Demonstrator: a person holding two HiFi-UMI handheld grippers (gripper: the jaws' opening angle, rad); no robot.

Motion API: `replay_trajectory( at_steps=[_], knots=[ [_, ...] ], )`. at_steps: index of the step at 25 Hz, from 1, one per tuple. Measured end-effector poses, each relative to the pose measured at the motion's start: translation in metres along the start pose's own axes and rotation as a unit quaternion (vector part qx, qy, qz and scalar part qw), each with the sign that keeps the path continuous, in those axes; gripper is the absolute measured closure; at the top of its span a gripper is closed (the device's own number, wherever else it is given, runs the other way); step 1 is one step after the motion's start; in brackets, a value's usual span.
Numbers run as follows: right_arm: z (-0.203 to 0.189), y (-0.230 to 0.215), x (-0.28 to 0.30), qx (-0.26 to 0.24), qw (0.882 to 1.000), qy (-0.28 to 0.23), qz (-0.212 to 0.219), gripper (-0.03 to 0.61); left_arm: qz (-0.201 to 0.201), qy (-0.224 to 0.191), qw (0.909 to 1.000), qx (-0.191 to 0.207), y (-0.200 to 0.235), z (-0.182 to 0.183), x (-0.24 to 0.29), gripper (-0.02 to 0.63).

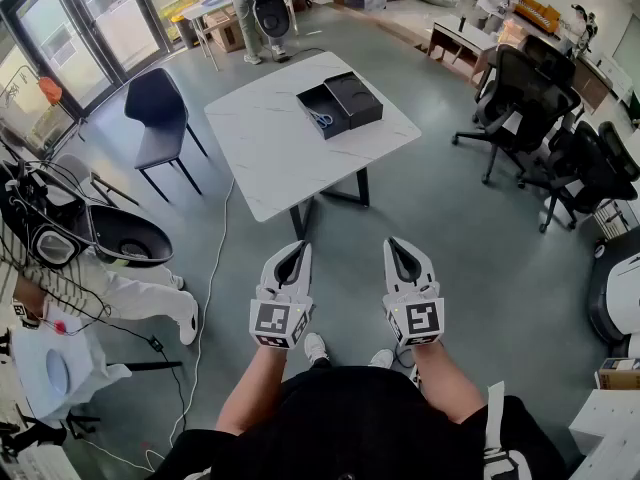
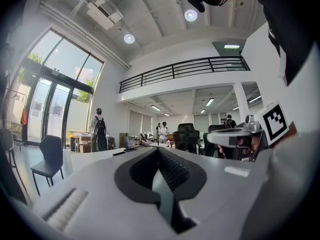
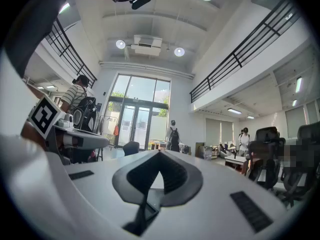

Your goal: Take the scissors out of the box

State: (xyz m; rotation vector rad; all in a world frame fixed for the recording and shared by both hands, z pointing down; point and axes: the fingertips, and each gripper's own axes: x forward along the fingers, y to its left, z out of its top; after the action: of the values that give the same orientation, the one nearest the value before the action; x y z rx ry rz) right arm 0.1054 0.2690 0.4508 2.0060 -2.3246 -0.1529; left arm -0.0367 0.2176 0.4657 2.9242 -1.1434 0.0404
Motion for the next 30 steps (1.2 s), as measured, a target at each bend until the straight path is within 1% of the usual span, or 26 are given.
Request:
replay_trajectory(
  at_steps=[7, 12, 16, 19, 22, 25, 30],
  knots=[
    [0.003, 0.004, 0.007, -0.001, 1.000, -0.001, 0.002, 0.571, 0.002, 0.000, 1.0000, -0.001, 0.009, 0.002, 0.001, 0.604],
    [0.005, 0.008, 0.013, 0.021, 1.000, -0.011, -0.001, 0.571, 0.009, 0.006, 0.9999, -0.003, 0.023, -0.003, -0.004, 0.604],
    [0.005, 0.016, 0.023, 0.023, 1.000, -0.010, -0.007, 0.571, 0.008, 0.007, 0.9999, -0.007, 0.038, -0.006, -0.005, 0.604],
    [0.005, 0.024, 0.034, 0.030, 0.999, -0.007, -0.011, 0.571, 0.003, -0.002, 0.9999, -0.011, 0.052, -0.005, -0.006, 0.604],
    [0.006, 0.031, 0.044, 0.035, 0.999, -0.007, -0.020, 0.572, 0.008, -0.015, 0.9997, -0.017, 0.070, -0.003, -0.009, 0.606],
    [0.011, 0.039, 0.055, 0.027, 0.999, -0.006, -0.023, 0.572, 0.001, -0.016, 0.9997, -0.017, 0.086, 0.000, -0.010, 0.606],
    [0.021, 0.050, 0.067, 0.015, 0.999, -0.017, -0.030, 0.571, -0.017, -0.006, 0.9998, 0.001, 0.099, -0.004, -0.010, 0.606]
  ],
)
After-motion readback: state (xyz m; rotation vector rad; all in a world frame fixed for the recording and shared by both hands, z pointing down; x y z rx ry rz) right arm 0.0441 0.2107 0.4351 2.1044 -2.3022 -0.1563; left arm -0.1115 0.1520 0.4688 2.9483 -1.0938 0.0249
